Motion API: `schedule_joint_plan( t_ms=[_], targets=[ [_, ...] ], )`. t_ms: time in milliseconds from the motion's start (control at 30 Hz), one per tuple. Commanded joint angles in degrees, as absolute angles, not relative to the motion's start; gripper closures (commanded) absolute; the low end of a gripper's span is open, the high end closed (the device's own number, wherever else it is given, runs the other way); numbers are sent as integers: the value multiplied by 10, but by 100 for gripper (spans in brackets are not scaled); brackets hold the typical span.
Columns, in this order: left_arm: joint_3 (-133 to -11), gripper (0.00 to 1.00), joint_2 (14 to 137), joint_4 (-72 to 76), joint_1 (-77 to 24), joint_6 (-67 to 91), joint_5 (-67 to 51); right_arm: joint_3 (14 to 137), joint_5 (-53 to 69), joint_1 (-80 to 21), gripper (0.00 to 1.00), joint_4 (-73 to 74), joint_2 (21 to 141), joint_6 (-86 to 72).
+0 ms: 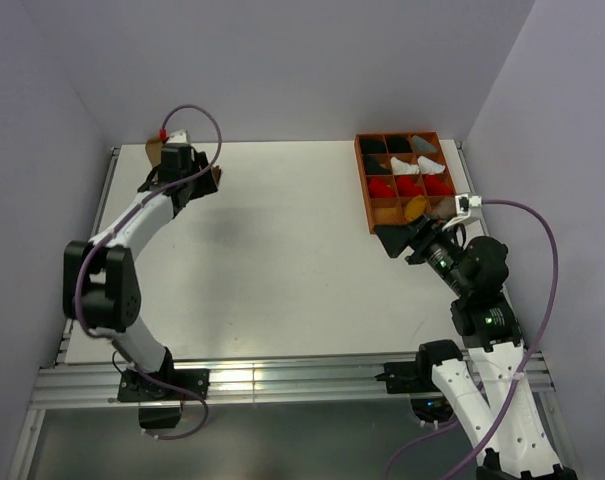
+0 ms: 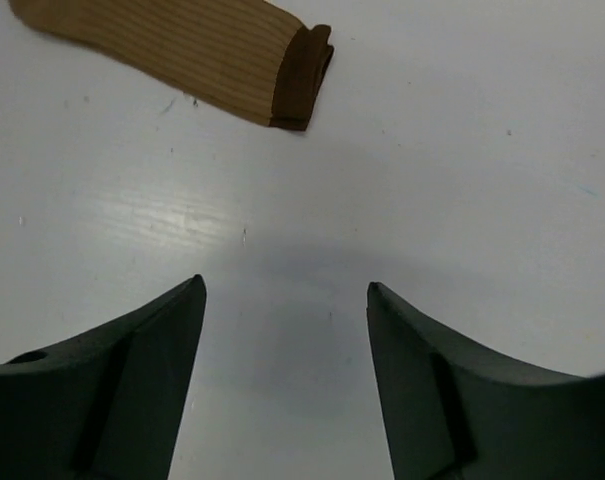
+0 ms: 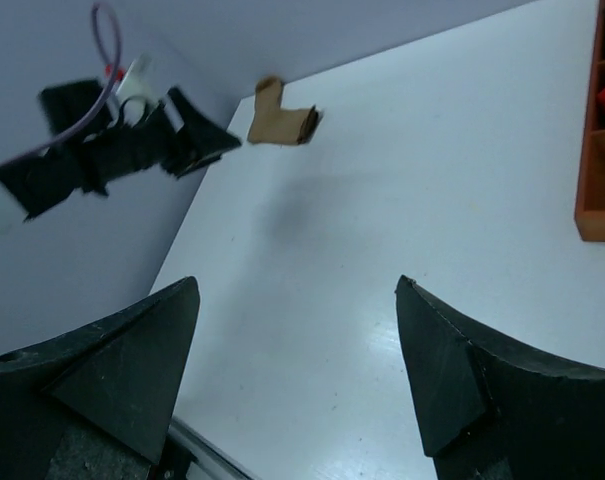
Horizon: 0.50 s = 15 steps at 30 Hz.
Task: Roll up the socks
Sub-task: Move the sock to the center of the board.
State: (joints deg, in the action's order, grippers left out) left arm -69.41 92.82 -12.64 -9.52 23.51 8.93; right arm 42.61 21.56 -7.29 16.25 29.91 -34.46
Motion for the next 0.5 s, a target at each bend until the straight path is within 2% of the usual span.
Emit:
schedule_joint_plan(
  t_ms=[0, 167, 267, 467],
  targets=[
    [-788, 31, 1018, -90, -95, 162, 99, 398, 271, -94, 14, 158, 286, -329],
    [-864, 41, 1124, -66, -95, 106, 72, 368, 273, -117, 15, 181, 274, -287],
    [-928, 44, 1185, -68, -95, 94, 41, 349, 281, -128, 15, 180, 272, -283],
    [-1009, 49, 1281, -72, -93, 79, 62, 328, 319, -134, 16, 166, 269, -283]
  ],
)
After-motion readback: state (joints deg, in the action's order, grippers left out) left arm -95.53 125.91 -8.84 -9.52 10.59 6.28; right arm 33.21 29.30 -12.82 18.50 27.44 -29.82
